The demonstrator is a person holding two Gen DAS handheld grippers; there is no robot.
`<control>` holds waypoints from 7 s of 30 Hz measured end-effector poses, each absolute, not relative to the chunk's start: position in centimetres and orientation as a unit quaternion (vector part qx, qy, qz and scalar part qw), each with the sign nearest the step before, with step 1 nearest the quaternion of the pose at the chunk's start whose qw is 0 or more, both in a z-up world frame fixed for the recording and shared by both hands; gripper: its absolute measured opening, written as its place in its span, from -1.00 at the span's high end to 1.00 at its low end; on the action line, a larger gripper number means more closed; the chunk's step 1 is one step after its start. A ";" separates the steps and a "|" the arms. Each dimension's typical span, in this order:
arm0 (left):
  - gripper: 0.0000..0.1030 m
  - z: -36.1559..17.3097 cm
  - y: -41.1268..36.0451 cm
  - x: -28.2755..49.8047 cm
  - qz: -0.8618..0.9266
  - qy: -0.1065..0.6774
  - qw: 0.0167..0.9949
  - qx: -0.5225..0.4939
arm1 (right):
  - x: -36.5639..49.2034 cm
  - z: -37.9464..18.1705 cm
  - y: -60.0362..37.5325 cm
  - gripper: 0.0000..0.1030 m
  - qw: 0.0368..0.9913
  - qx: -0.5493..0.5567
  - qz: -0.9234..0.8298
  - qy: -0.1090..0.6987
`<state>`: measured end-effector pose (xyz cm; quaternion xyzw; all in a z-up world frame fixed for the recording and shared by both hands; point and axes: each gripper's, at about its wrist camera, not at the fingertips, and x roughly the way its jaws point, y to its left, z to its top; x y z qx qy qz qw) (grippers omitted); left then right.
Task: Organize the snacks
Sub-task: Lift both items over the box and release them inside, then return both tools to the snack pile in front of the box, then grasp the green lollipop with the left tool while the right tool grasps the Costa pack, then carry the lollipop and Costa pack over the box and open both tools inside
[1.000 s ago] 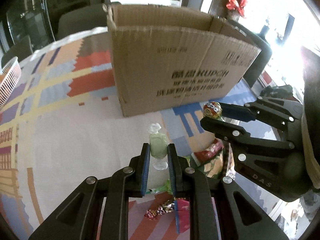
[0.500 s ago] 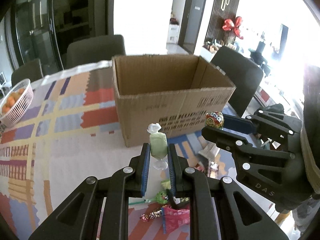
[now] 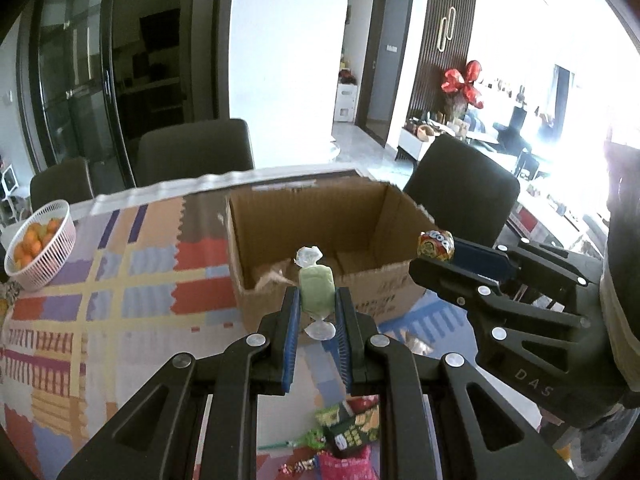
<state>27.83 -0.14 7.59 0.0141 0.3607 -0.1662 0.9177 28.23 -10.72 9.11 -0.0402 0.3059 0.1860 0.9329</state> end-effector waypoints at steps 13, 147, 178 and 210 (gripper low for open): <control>0.64 9.8 -1.4 32.8 -0.161 0.358 0.919 0.029 | 33.1 10.9 -11.9 0.51 0.937 -0.020 0.165 0.306; 0.51 -9.8 -0.5 25.0 -0.162 0.515 0.838 0.084 | 23.7 -9.4 -13.7 0.28 0.860 0.014 0.036 0.509; 0.51 2.2 -1.4 24.9 -0.174 0.403 0.898 0.036 | 24.2 2.5 -14.4 0.29 0.925 0.016 0.079 0.372; 0.51 8.9 -0.8 37.8 -0.163 0.385 0.908 0.007 | 37.0 9.6 -13.0 0.28 0.935 0.001 0.103 0.340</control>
